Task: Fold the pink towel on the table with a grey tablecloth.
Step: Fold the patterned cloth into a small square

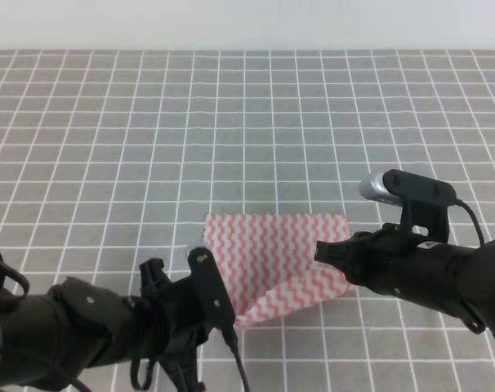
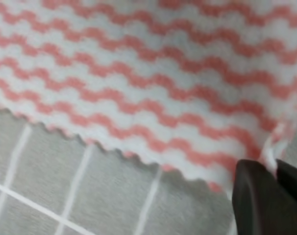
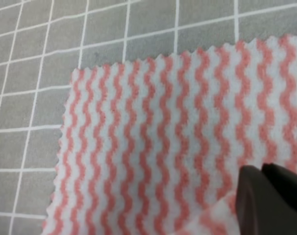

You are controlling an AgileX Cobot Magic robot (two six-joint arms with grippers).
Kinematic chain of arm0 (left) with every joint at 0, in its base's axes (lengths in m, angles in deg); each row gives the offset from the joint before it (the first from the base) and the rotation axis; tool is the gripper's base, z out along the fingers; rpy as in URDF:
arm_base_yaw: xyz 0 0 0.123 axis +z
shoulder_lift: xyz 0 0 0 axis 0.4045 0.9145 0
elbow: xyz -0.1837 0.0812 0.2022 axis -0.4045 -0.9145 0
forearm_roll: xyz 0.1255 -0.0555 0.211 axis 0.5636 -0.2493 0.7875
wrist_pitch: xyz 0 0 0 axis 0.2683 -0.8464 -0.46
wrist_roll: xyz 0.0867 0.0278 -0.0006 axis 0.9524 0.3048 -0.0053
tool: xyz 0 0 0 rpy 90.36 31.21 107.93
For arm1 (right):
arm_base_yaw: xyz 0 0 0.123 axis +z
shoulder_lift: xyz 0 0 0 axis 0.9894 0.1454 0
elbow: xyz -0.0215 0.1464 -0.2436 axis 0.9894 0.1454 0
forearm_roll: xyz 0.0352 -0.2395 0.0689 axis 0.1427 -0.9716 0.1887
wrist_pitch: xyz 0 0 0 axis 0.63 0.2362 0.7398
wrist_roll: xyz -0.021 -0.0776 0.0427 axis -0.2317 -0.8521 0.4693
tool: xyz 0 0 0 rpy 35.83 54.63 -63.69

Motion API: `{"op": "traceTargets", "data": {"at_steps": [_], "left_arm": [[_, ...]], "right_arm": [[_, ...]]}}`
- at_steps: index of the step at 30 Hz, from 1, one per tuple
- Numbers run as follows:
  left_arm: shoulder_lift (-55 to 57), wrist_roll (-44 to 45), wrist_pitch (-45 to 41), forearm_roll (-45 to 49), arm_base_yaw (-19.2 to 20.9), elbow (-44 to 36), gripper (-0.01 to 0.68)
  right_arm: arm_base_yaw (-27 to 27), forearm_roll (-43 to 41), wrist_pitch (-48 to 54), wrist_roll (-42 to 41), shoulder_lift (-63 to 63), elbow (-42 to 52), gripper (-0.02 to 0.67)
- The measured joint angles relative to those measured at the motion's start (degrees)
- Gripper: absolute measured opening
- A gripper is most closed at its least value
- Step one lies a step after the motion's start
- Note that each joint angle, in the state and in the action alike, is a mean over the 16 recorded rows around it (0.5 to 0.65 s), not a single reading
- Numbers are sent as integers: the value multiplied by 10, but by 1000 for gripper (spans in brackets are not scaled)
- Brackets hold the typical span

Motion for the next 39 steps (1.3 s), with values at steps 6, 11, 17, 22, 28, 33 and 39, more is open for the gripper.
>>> {"op": "traceTargets", "data": {"at_steps": [6, 11, 17, 22, 28, 33, 39], "left_arm": [[1, -10, 23, -23, 0, 19, -2], [8, -16, 41, -40, 1, 37, -2], [22, -16, 54, -47, 1, 53, -2], [34, -15, 59, -48, 2, 66, -2], [46, -14, 66, -48, 2, 82, -2], [56, -13, 76, -49, 2, 95, -2], [66, -12, 85, -50, 2, 105, -2]], "right_arm": [[-13, 1, -2, 0, 0, 0, -15], [-27, 1, 3, -3, -1, 0, -15], [-41, 1, 5, -7, -1, 0, -15], [-43, 1, 1, -10, -1, 0, -15], [-43, 1, -9, -11, 1, -1, -15], [-43, 1, -14, -11, 10, -7, -15], [-43, 0, -13, -12, 32, -22, -15]]}}
